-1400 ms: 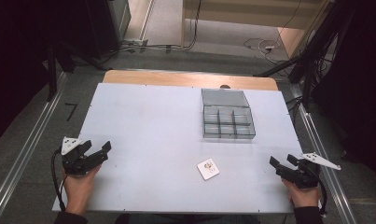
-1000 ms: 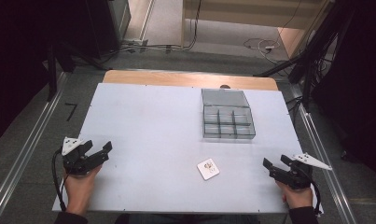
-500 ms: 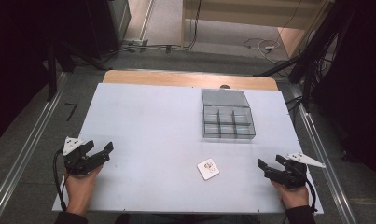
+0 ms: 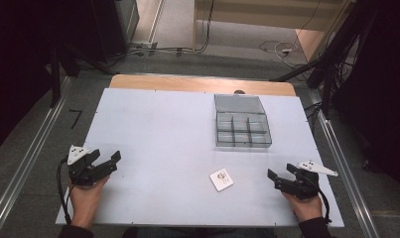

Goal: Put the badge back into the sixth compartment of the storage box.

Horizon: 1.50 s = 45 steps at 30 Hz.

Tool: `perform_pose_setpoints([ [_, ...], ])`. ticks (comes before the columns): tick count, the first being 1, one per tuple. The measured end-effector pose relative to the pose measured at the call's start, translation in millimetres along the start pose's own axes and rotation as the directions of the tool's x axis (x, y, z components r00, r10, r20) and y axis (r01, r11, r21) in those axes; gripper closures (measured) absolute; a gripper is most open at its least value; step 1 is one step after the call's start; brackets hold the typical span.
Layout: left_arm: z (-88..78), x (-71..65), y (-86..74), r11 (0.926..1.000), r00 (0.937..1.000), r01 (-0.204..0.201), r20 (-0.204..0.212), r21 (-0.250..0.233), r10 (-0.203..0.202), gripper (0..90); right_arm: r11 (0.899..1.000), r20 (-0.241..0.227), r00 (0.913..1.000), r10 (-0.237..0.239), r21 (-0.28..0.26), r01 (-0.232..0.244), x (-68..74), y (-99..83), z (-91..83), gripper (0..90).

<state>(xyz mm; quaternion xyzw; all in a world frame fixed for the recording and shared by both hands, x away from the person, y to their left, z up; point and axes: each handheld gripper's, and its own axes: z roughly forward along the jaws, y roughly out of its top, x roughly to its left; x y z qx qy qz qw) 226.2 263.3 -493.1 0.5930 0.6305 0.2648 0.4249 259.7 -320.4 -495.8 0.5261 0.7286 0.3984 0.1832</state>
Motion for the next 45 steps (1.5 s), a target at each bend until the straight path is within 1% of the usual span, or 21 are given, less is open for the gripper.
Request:
perform_pose_setpoints([
  [2, -0.1, -0.3, 0.1, 1.0000, 1.0000, 0.000, 0.000, 0.000, 0.000, 23.5, 1.000, 0.000, 1.0000, -0.002, 0.001, 0.002, 1.2, 0.2, 0.5, 15.2],
  [7, 0.0, -0.3, 0.0, 1.0000, 1.0000, 0.000, 0.000, 0.000, 0.000, 23.5, 1.000, -0.011, 0.9996, -0.027, -0.001, 0.027, 9.7, 0.9, 4.1, 15.2],
  [9, 0.0, -0.4, -0.1, 1.0000, 1.0000, 0.000, 0.000, 0.000, 0.000, 23.5, 0.999, -0.022, 0.9990, -0.040, 0.007, 0.040, 14.7, 1.1, 7.1, 15.3],
  [13, 0.4, -0.6, -0.2, 1.0000, 1.0000, -0.005, -0.001, 0.003, 0.005, 23.5, 0.999, -0.027, 0.9985, -0.047, 0.012, 0.048, 19.1, 1.5, 9.2, 15.3],
  [18, 1.1, -1.2, -0.4, 1.0000, 1.0000, -0.005, -0.002, 0.008, 0.005, 23.5, 0.998, -0.036, 0.9971, -0.067, 0.018, 0.068, 26.1, 1.1, 13.1, 15.3],
  [23, 1.1, -1.2, -0.4, 1.0000, 1.0000, -0.005, -0.002, 0.008, 0.005, 23.5, 0.997, -0.049, 0.9966, -0.067, 0.027, 0.068, 29.1, 0.4, 15.9, 15.3],
  [25, 1.0, -1.3, -0.4, 1.0000, 1.0000, -0.005, -0.002, 0.007, 0.005, 23.5, 0.998, -0.062, 0.9961, -0.063, 0.025, 0.065, 30.5, -0.9, 18.1, 15.3],
  [32, 1.0, -1.6, -0.3, 1.0000, 1.0000, -0.006, -0.001, 0.007, 0.006, 23.5, 0.997, -0.073, 0.9948, -0.071, 0.019, 0.073, 37.0, -2.6, 21.2, 15.3],
  [35, 0.7, -1.4, -0.2, 1.0000, 1.0000, -0.006, -0.001, 0.007, 0.006, 23.5, 0.997, -0.071, 0.9949, -0.072, 0.017, 0.073, 44.5, -4.1, 22.3, 15.3],
  [38, 0.7, -1.5, -0.2, 1.0000, 1.0000, -0.005, 0.000, 0.006, 0.005, 23.5, 0.997, -0.074, 0.9951, -0.066, 0.021, 0.068, 47.8, -5.1, 22.9, 15.3],
  [40, 0.5, -1.5, -0.1, 1.0000, 1.0000, -0.005, 0.000, 0.006, 0.005, 23.5, 0.997, -0.070, 0.9946, -0.076, 0.019, 0.078, 51.5, -6.0, 23.7, 15.3],
  [43, 0.3, -1.5, -0.1, 1.0000, 1.0000, -0.004, 0.000, 0.005, 0.004, 23.5, 0.996, -0.061, 0.9945, -0.085, -0.001, 0.085, 58.1, -7.2, 23.2, 15.3],
  [45, 0.2, -1.4, -0.1, 1.0000, 1.0000, -0.005, 0.001, 0.005, 0.005, 23.5, 0.996, -0.067, 0.9936, -0.091, -0.001, 0.092, 63.1, -8.4, 23.9, 15.3],
])
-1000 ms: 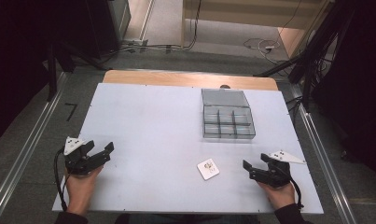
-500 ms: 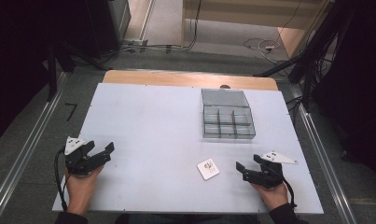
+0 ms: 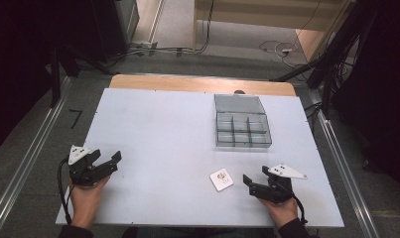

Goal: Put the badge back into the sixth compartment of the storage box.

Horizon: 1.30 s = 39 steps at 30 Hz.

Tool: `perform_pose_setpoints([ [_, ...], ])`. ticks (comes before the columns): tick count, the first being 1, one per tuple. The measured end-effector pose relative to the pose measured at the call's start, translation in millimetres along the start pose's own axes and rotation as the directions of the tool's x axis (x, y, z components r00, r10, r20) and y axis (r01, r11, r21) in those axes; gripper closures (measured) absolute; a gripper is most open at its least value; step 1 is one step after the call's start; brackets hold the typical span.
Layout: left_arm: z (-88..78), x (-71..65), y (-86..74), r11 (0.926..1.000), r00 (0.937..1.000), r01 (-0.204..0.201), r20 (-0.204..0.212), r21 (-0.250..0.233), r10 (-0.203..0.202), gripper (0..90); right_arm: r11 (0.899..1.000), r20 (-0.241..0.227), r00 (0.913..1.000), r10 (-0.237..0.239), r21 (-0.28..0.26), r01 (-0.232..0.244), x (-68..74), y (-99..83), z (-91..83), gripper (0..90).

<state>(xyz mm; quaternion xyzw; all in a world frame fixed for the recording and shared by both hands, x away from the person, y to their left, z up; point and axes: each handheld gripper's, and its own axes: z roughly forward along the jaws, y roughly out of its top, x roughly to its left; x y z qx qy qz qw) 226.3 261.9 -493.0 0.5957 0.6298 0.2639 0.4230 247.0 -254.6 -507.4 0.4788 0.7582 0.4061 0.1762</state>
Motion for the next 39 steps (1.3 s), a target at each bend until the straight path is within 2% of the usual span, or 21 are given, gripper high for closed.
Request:
perform_pose_setpoints([
  [19, -0.7, 0.4, 0.3, 0.9999, 0.9999, 0.010, 0.004, -0.002, -0.010, 23.5, 1.000, -0.009, 0.9998, -0.017, 0.017, 0.017, 23.1, -2.9, 7.9, 15.3],
  [35, -0.1, 0.0, 0.8, 1.0000, 0.9999, 0.008, 0.009, -0.004, -0.008, 23.5, 0.997, -0.019, 0.9971, -0.073, 0.038, 0.074, 49.0, -1.6, 19.2, 15.3],
  [39, -0.3, 0.0, 0.8, 1.0000, 0.9999, 0.009, 0.009, -0.005, -0.009, 23.5, 0.993, -0.021, 0.9943, -0.104, 0.046, 0.105, 56.0, -1.1, 22.6, 15.4],
])
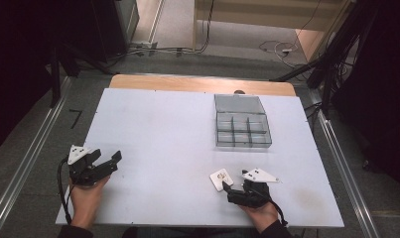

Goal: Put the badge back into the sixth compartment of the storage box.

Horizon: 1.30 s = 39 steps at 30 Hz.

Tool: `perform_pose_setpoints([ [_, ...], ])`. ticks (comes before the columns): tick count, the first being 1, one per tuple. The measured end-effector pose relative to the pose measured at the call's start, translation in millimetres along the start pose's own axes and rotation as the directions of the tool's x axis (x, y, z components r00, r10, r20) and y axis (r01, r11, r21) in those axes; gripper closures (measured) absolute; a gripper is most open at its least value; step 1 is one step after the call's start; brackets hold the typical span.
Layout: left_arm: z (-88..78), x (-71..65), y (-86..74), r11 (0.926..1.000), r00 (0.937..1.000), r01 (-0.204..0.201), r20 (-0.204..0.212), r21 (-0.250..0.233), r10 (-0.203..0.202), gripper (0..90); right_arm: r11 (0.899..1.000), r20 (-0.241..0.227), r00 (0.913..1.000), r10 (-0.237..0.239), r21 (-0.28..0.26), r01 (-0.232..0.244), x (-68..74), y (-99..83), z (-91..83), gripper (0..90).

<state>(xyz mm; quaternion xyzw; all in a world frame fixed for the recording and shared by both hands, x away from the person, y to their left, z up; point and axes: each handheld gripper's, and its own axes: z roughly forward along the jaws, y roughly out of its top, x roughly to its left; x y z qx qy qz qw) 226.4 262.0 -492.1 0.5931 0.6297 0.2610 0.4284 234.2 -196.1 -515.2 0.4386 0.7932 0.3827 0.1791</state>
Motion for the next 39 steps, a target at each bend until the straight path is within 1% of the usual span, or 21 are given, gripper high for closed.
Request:
perform_pose_setpoints([
  [2, -0.4, -0.3, 0.1, 1.0000, 1.0000, -0.002, -0.001, -0.001, 0.002, 23.6, 1.000, -0.002, 0.9999, -0.014, 0.006, 0.014, 4.7, 0.6, 1.5, 15.4],
  [3, -0.4, -0.3, 0.1, 1.0000, 1.0000, -0.002, -0.001, -0.001, 0.002, 23.5, 0.999, -0.002, 0.9994, -0.035, 0.010, 0.035, 9.4, 1.1, 3.2, 15.5],
  [4, -0.3, -0.4, 0.1, 1.0000, 1.0000, -0.001, -0.001, -0.001, 0.001, 23.5, 0.999, -0.002, 0.9994, -0.035, 0.010, 0.035, 9.4, 1.1, 3.2, 15.5],
  [6, -0.2, -0.5, 0.2, 1.0000, 1.0000, -0.002, -0.001, -0.001, 0.002, 23.6, 0.999, 0.004, 0.9988, -0.048, 0.016, 0.048, 15.2, 1.9, 5.3, 16.8],
  [7, -0.1, -0.4, 0.3, 1.0000, 1.0000, -0.001, 0.000, -0.001, 0.001, 23.6, 0.999, 0.004, 0.9988, -0.048, 0.016, 0.048, 15.2, 1.9, 5.3, 16.8],
  [9, -0.1, -0.4, 0.5, 1.0000, 1.0000, -0.001, -0.001, -0.002, 0.001, 23.5, 0.998, 0.015, 0.9984, -0.055, 0.028, 0.054, 17.8, 2.4, 7.0, 17.7],
  [12, 0.0, -0.3, 0.5, 1.0000, 1.0000, -0.001, -0.001, -0.002, 0.001, 23.5, 0.998, 0.015, 0.9985, -0.053, 0.038, 0.053, 20.7, 2.6, 8.3, 18.5],
  [14, -0.2, -0.3, 0.5, 1.0000, 1.0000, 0.000, -0.001, -0.004, 0.000, 23.5, 0.997, 0.024, 0.9974, -0.068, 0.047, 0.067, 24.7, 2.3, 9.5, 19.2],
  [17, -0.9, -0.4, 0.7, 1.0000, 1.0000, 0.000, 0.001, -0.007, 0.000, 23.5, 0.996, 0.029, 0.9970, -0.072, 0.059, 0.070, 26.9, 2.4, 10.4, 19.8],
  [18, -0.9, -0.4, 0.7, 1.0000, 1.0000, 0.000, 0.000, -0.008, 0.000, 23.5, 0.994, 0.030, 0.9958, -0.086, 0.071, 0.084, 27.9, 2.6, 11.9, 20.7],
  [23, 0.1, -0.5, 0.4, 1.0000, 1.0000, -0.004, -0.002, -0.003, 0.004, 23.6, 0.993, 0.024, 0.9963, -0.083, 0.082, 0.080, 27.7, 3.1, 12.8, 22.3],
  [28, 0.2, -1.2, 0.4, 1.0000, 1.0000, -0.008, -0.002, 0.002, 0.008, 23.6, 0.995, 0.031, 0.9975, -0.064, 0.077, 0.061, 26.2, 2.8, 11.8, 30.3],
  [31, 0.5, -0.9, 0.2, 1.0000, 1.0000, -0.004, -0.003, 0.000, 0.004, 23.6, 0.995, 0.041, 0.9968, -0.070, 0.077, 0.066, 27.5, 2.5, 11.7, 30.8],
  [39, -1.4, 0.3, 0.6, 1.0000, 1.0000, 0.002, 0.000, -0.008, -0.002, 23.6, 0.995, 0.036, 0.9966, -0.075, 0.072, 0.072, 26.8, 2.9, 10.9, 31.1],
])
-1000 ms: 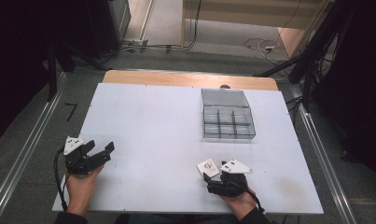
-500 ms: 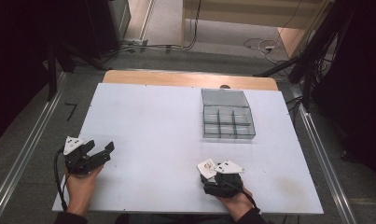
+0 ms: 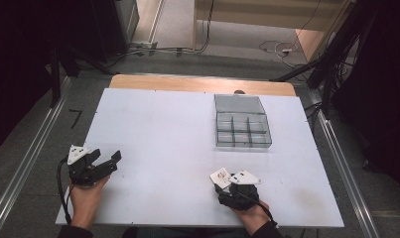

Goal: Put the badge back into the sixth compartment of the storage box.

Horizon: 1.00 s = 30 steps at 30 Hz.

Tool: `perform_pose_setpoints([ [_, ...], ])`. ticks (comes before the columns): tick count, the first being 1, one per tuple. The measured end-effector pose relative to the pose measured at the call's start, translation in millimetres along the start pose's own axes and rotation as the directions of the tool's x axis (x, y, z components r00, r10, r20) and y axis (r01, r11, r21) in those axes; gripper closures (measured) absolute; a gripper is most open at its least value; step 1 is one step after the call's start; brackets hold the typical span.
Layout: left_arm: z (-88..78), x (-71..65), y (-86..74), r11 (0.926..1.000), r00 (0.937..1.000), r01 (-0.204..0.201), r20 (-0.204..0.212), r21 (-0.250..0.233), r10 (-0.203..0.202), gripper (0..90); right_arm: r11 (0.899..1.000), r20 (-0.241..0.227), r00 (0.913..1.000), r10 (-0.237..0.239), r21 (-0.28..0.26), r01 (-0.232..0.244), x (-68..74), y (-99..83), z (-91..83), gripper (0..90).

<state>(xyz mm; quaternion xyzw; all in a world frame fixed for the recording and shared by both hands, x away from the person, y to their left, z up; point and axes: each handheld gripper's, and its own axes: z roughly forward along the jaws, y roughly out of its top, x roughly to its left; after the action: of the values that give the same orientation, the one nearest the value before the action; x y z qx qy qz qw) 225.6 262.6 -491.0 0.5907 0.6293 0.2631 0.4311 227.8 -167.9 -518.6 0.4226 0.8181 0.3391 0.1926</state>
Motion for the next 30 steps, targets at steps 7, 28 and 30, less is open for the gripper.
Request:
perform_pose_setpoints([
  [7, -0.5, 0.7, 0.3, 1.0000, 1.0000, 0.001, 0.003, 0.000, -0.001, 23.6, 1.000, -0.002, 1.0000, 0.007, -0.010, -0.007, -1.3, 0.0, -1.4, 31.0],
  [28, -1.0, 1.1, 0.8, 1.0000, 1.0000, 0.002, 0.003, -0.002, -0.002, 23.6, 0.993, 0.008, 0.9955, 0.094, -0.077, -0.093, -45.1, 19.5, -34.8, 31.1],
  [30, -0.9, 1.1, 0.8, 1.0000, 1.0000, 0.002, 0.003, -0.002, -0.002, 23.6, 0.991, 0.020, 0.9941, 0.107, -0.088, -0.105, -53.2, 22.0, -39.4, 31.1],
])
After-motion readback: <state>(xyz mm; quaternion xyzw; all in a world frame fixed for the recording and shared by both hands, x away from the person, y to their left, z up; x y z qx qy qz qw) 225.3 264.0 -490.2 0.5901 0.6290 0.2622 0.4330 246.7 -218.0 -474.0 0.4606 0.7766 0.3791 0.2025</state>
